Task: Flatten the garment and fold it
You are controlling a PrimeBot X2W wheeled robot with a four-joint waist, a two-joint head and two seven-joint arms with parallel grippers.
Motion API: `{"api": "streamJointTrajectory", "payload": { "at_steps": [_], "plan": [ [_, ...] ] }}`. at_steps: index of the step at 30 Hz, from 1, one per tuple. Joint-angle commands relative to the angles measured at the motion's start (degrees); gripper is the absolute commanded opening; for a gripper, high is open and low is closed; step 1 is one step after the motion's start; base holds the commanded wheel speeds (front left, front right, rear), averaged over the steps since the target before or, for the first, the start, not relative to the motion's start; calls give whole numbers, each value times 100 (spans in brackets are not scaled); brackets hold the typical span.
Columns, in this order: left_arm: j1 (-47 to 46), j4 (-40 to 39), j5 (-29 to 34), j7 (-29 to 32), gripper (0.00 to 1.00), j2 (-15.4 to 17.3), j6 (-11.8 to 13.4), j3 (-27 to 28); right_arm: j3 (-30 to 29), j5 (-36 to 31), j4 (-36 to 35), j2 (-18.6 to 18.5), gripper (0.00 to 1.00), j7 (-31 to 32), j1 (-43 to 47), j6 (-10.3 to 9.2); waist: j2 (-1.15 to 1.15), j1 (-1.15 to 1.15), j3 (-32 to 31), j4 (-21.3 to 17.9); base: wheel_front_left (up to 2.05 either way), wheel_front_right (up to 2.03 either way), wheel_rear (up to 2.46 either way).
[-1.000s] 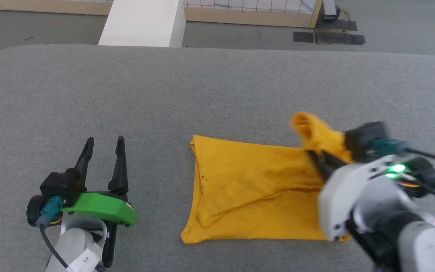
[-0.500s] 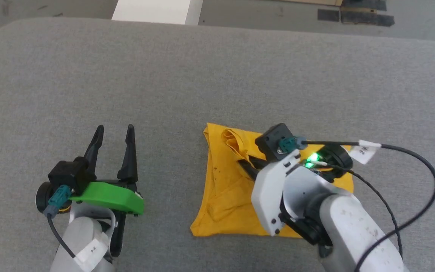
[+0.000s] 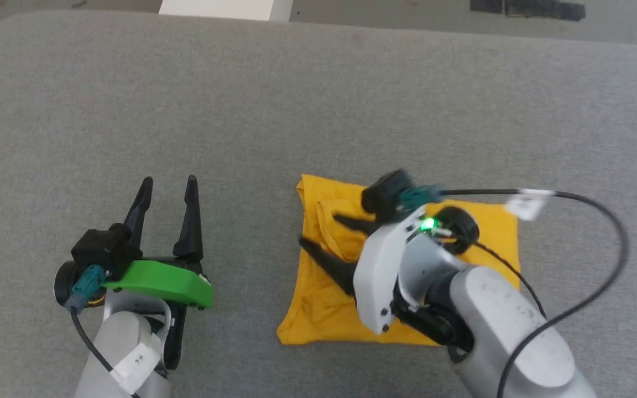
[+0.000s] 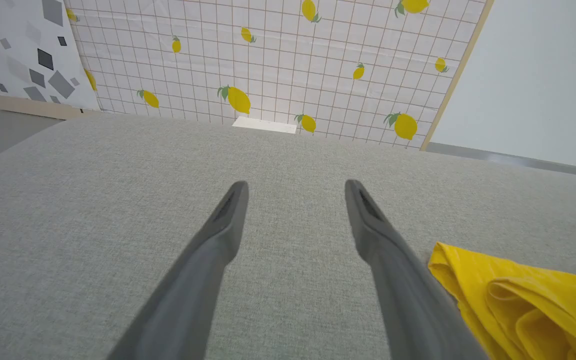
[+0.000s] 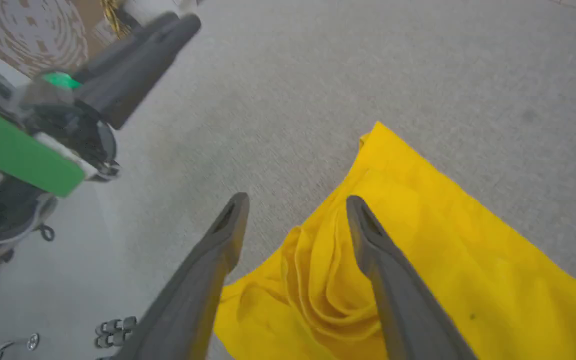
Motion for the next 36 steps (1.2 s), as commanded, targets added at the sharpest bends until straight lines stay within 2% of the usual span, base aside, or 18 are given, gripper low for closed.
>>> {"api": "streamJointTrajectory", "payload": {
  "at_steps": [1,3,5,7,10,13,17,22,29,30,36],
  "plan": [
    [-70,11,55,-26,100,-18,-46,46,-36,178,-219,-6,100,-343,-120,-9,0,-1,-110,-92,0,0,0],
    [-36,10,73,-26,100,-13,-53,87,-229,321,-549,-6,100,-1009,-89,-9,0,-1,-184,-154,0,0,0],
    [16,2,96,-26,100,-10,-59,128,-646,268,-852,-6,100,-1773,57,-9,0,-1,-275,-228,0,0,0],
    [72,-2,122,-26,100,-9,-61,165,-1096,136,-1043,-6,100,-2282,299,-9,0,-1,-364,-303,0,0,0],
    [166,-17,140,-26,100,1,-66,217,-1838,-14,-1214,-6,100,-2745,773,-9,0,-1,-475,-398,0,0,0],
    [236,-29,147,-26,100,11,-74,246,-2598,-32,-1200,-6,100,-2900,1300,-9,0,-1,-567,-474,0,0,0],
    [288,-44,170,-26,100,6,-80,249,-3198,70,-839,-6,100,-2624,1791,-9,0,-1,-623,-546,0,0,0],
    [301,-49,174,-26,100,-4,-89,228,-3405,28,-314,-6,100,-1907,2073,-9,0,-1,-626,-567,0,0,0],
    [279,-50,169,-26,100,-39,-103,143,-3234,155,162,-6,100,-980,2045,-9,0,-1,-513,-473,0,0,0],
    [280,-47,167,-26,100,-50,-106,124,-3133,212,326,-6,100,-608,1980,-9,0,-1,-470,-424,0,0,0],
    [255,-28,162,-26,100,-62,-114,96,-2904,389,650,-6,100,-104,1790,-9,0,-1,-403,-333,0,0,0]
  ]
}}
